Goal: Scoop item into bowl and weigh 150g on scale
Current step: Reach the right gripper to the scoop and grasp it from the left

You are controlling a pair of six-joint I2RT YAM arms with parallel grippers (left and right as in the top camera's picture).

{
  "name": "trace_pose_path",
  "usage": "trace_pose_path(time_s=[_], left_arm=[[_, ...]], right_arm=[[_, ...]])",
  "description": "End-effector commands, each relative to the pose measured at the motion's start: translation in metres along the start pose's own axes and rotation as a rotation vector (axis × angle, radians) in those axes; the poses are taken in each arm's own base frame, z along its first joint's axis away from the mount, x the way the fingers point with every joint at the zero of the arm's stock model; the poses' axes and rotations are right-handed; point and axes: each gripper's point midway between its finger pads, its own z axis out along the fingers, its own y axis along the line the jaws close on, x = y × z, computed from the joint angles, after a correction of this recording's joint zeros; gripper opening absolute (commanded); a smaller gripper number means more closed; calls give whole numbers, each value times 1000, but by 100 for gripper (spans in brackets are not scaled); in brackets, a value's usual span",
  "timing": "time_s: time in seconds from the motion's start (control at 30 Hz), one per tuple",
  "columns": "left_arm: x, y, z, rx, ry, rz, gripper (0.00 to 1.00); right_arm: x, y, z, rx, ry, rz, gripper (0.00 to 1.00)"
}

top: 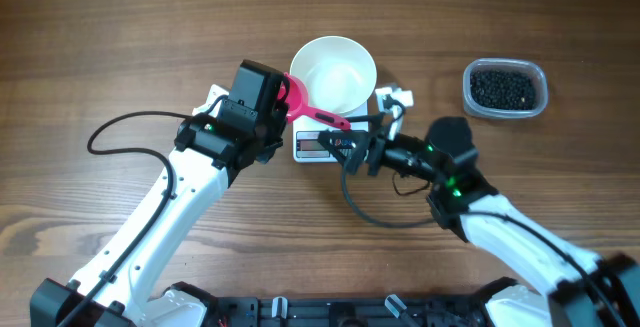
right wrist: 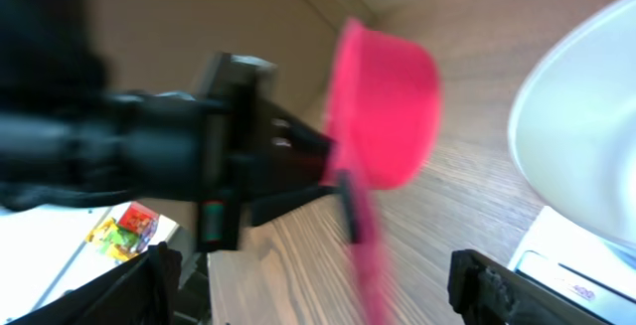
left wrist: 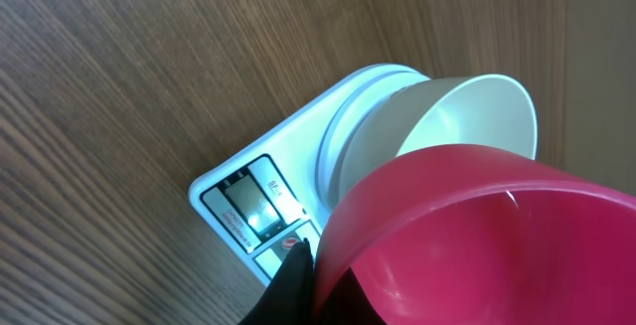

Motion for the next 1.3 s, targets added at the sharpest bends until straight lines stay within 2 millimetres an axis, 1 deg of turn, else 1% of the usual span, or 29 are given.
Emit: trace_pose_path(time_s=[0.0, 0.1, 0.17, 0.27, 0.37, 0.43, 0.5, 0.57, 0.6, 0.67, 0.73, 0.77, 0.93, 1.0, 1.27], left_arm=[[-2, -1, 0, 1, -15, -6, 4], [-2, -1, 0, 0, -15, -6, 4], [-2, -1, 0, 0, -15, -6, 4], [-2, -1, 0, 0, -15, -6, 4], [-2, -1, 0, 1, -15, -7, 4], [-2, -1, 0, 1, -15, -7, 4], [-2, -1, 0, 0, -15, -6, 4], [-2, -1, 0, 0, -15, -6, 4], [-2, -1, 0, 0, -15, -6, 4], [-2, -1, 0, 0, -15, -6, 4], [-2, -1, 0, 0, -15, -6, 4], [-2, -1, 0, 0, -15, -6, 4], [-2, 2, 0, -10, -15, -5, 4], [-2, 2, 0, -11, -15, -5, 4], [-2, 2, 0, -10, -15, -5, 4]], right_arm=[[-18, -2, 21, -14, -3, 11, 89], [-29, -2, 34, -21, -4, 4, 85], [-32, -1, 37, -25, -7, -3, 80], [-28, -8, 39, -8, 4, 9, 73], [-21, -5, 45, -4, 15, -6, 70], [-19, -6, 48, 24, 2, -4, 65], [-19, -9, 49, 41, -4, 1, 60], [-19, -10, 49, 44, -6, 1, 57], [-20, -13, 49, 60, -12, 7, 54], [-19, -16, 49, 72, -12, 12, 52], [-18, -17, 48, 79, -6, 18, 44], [-17, -17, 48, 80, -5, 21, 42], [-20, -15, 49, 70, -17, 10, 42], [-21, -14, 49, 68, -19, 8, 40], [-21, -15, 48, 69, -19, 7, 26]])
